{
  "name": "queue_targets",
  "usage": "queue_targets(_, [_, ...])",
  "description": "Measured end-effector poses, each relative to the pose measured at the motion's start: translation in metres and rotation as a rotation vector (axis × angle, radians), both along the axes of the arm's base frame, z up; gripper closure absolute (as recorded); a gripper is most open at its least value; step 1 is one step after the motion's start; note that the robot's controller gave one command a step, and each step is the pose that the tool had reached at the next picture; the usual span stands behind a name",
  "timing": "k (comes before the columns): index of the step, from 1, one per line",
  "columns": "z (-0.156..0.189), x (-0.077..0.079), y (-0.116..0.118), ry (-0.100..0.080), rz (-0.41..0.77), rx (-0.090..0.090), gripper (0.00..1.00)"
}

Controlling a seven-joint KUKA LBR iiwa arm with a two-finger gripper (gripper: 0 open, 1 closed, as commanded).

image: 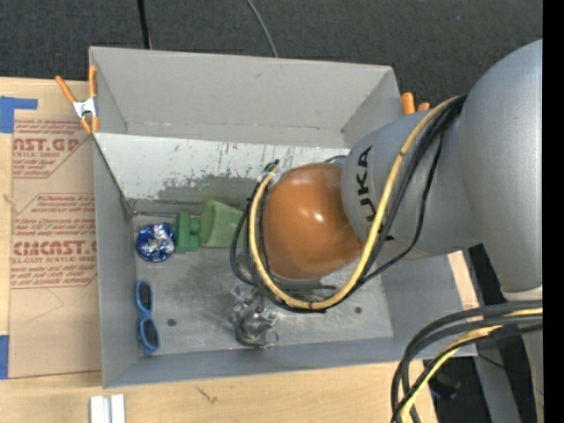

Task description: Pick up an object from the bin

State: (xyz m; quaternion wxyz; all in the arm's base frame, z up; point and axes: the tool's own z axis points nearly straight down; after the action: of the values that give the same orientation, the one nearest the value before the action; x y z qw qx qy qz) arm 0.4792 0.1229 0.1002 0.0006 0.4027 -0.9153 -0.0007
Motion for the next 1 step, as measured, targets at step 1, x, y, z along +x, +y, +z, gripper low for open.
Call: queue_targets(1, [0.1269,0.0074,-0.0199,-0.011,0.109,0.001,1.00])
